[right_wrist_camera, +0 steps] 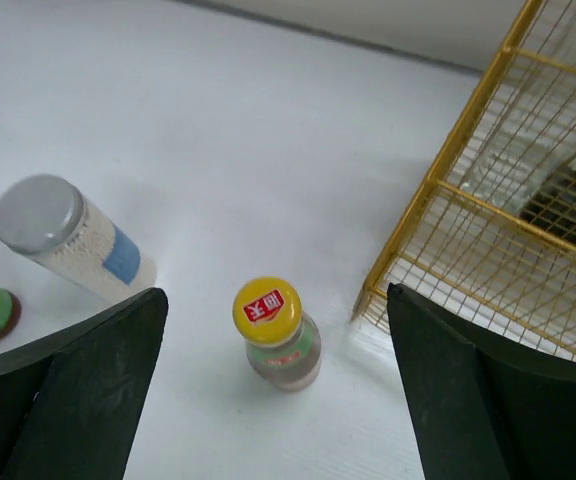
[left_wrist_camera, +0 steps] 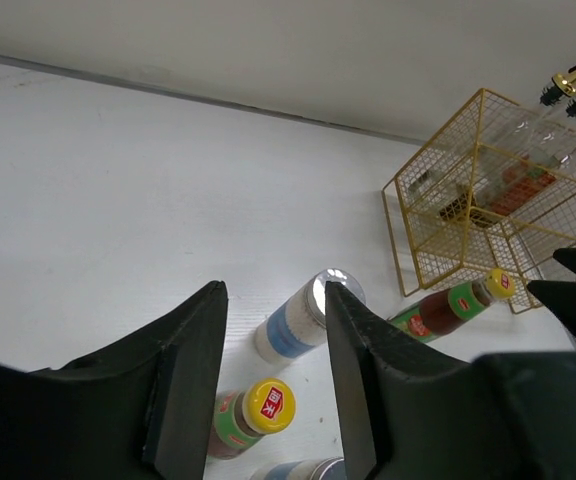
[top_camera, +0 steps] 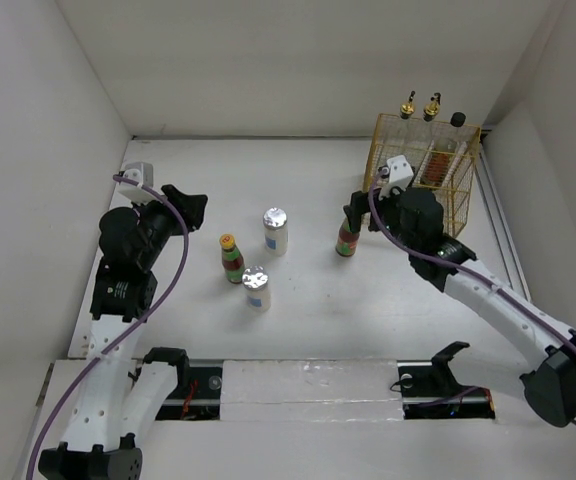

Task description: Organize the condiment bottles

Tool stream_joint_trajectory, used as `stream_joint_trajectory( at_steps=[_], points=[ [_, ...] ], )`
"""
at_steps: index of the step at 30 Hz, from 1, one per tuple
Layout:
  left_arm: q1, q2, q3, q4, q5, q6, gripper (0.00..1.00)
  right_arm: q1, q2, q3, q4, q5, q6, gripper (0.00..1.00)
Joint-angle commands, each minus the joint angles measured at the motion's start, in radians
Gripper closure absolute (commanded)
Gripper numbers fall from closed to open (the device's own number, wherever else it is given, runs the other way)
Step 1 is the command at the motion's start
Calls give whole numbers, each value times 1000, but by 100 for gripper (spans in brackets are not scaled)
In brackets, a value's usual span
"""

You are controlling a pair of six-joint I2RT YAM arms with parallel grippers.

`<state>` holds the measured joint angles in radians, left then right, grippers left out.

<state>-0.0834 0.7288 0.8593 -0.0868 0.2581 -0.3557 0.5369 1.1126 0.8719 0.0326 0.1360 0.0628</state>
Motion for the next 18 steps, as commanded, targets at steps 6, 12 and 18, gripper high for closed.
stream_joint_trajectory(
  at_steps=[6, 12, 18],
  points=[
    [4, 14, 1, 61, 18, 6, 56, 2, 188, 82, 10, 60, -37, 27],
    [4, 14, 1, 52, 9, 6, 56, 31, 242, 96, 24, 57, -11, 31],
    [4, 23, 1, 52, 18, 6, 56, 67, 244, 39, 95, 112, 23, 79]
  ],
)
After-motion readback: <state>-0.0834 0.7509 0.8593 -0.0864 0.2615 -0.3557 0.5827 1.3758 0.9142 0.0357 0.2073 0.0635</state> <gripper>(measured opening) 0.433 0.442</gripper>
